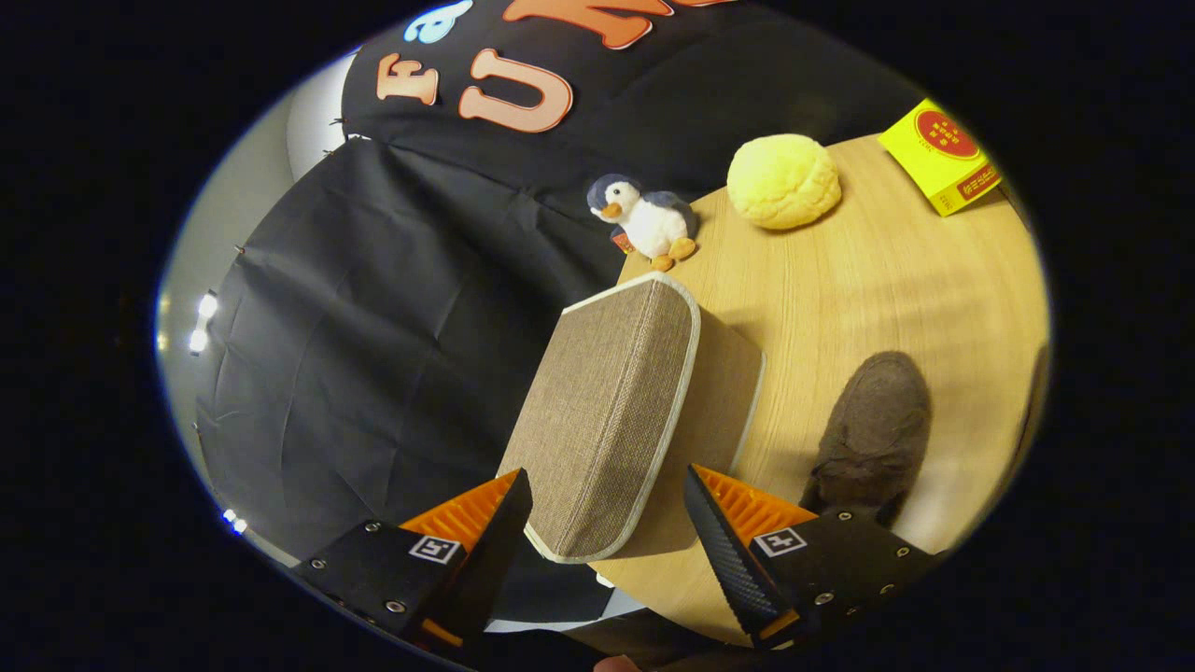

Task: Open the storage box then place both shoes into the box .Put the left shoe in first, then the right shoe, with the right side of both shoes facing outward in a uniform manner.

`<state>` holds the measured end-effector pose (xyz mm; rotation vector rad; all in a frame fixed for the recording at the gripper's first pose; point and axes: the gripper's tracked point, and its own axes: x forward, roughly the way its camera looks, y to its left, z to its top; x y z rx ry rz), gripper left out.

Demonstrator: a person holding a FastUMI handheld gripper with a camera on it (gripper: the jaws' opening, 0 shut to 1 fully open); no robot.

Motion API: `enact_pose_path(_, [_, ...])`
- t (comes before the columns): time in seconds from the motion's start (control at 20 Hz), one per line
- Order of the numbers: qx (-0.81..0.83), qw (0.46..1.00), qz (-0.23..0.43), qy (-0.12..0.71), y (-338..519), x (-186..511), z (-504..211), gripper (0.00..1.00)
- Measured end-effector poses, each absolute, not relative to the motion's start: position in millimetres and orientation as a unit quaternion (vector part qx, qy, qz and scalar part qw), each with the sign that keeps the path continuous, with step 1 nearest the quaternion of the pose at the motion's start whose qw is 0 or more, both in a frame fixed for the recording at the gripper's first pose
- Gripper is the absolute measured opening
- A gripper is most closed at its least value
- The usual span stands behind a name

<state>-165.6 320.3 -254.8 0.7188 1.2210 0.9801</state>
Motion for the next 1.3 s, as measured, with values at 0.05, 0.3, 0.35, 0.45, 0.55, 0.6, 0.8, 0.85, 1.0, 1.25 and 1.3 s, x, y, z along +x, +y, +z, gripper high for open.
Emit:
enact_pose_path(0.05, [0.317,0.641,0.435,0.547,326,-172,-260,0.98])
enact_pose_path(0.3, [0.325,0.622,0.43,0.568,348,-183,-284,0.98])
enact_pose_path(0.35, [0.331,0.617,0.434,0.567,350,-184,-285,0.98])
enact_pose_path(0.45, [0.352,0.602,0.432,0.571,355,-185,-285,0.98])
enact_pose_path(0.55, [0.371,0.592,0.429,0.573,362,-184,-286,0.98])
enact_pose_path(0.6, [0.38,0.587,0.426,0.574,365,-183,-286,0.98])
enact_pose_path(0.8, [0.418,0.574,0.423,0.563,371,-174,-268,0.95])
enact_pose_path(0.85, [0.419,0.575,0.421,0.562,368,-173,-268,0.93])
enact_pose_path(1.0, [0.414,0.581,0.414,0.565,354,-171,-266,0.82])
enact_pose_path(1.25, [0.451,0.566,0.425,0.544,339,-167,-229,0.69])
enact_pose_path(1.3, [0.461,0.561,0.428,0.538,338,-163,-220,0.64])
